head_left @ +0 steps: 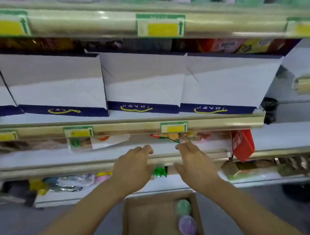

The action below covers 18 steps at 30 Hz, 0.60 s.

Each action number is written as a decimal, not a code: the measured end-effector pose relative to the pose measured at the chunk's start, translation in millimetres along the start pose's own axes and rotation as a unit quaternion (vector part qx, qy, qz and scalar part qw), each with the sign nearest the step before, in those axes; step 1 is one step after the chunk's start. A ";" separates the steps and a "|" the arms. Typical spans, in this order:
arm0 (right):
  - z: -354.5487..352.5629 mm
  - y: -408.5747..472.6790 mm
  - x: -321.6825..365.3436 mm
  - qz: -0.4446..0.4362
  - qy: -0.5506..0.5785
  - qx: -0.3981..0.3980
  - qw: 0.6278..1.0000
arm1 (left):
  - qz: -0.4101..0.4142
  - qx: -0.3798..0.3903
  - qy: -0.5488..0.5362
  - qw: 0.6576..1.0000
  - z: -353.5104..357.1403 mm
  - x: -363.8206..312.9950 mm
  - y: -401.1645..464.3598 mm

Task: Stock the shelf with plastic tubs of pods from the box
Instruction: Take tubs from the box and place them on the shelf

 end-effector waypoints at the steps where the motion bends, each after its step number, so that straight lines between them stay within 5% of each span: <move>1: 8.6 -7.3 -13.8 0.015 0.009 0.009 1.000 | 0.002 0.016 0.001 1.000 14.3 -6.2 -0.3; 18: 164.1 -106.4 -162.9 0.263 0.040 0.128 0.955 | 0.053 0.190 -0.022 0.980 229.5 -21.9 -7.5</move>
Point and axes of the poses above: each hand's wrist, its own y-axis towards the middle knuckle, its own z-axis out of the palm, x = y × z, the point moved 6 cm from there along y, towards the middle knuckle, and after that the axes turned 7 degrees about y, right-handed, at the moved point
